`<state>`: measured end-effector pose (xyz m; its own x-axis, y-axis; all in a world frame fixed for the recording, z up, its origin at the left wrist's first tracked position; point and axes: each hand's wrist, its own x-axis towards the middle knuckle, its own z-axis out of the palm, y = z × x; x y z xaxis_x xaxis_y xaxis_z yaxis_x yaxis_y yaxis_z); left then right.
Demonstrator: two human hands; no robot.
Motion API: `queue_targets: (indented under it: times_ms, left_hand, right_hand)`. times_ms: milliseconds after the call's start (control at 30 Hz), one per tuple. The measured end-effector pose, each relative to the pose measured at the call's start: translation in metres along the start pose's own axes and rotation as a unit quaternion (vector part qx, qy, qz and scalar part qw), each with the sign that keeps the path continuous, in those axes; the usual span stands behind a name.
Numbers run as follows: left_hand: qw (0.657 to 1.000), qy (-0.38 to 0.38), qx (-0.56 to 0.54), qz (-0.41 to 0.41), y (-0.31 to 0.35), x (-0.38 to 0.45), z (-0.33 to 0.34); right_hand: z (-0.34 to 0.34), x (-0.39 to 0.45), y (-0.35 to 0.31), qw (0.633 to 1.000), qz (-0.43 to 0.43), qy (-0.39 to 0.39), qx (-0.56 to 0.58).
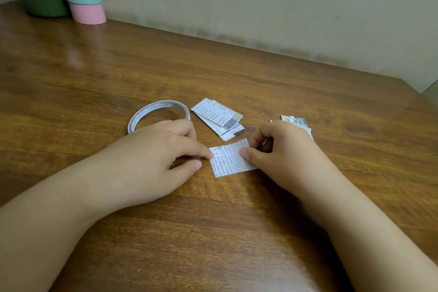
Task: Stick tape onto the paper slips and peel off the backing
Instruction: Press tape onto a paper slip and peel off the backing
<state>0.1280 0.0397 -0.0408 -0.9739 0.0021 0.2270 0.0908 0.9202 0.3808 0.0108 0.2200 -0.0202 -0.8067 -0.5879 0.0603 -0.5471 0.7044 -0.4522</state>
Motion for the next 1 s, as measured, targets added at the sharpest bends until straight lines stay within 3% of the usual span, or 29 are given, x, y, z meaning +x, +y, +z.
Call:
queue_targets:
  times_ms: [233,367,467,667,1000]
  left_hand:
    - [0.997,0.081,-0.012,-0.015,0.006,0.002,-0.002]
    - [0.981,0.154,-0.087,-0.074,0.01,0.006,-0.005]
    - [0.961,0.163,-0.193,-0.113,0.014,0.009,-0.008]
    - [0.92,0.159,-0.342,-0.105,0.01,0.012,-0.007]
    - [0.916,0.163,-0.355,-0.096,0.006,0.014,-0.004]
  right_hand:
    - [-0.009,-0.002,0.003,0.985,0.005,0.055,0.164]
    - [-0.015,-0.006,-0.006,0.939,-0.02,0.067,0.337]
    - [-0.015,-0.008,-0.014,0.907,-0.04,0.052,0.416]
    - [-0.015,-0.01,-0.02,0.88,-0.048,0.05,0.469]
    - [-0.011,-0.009,-0.018,0.855,-0.036,0.059,0.513]
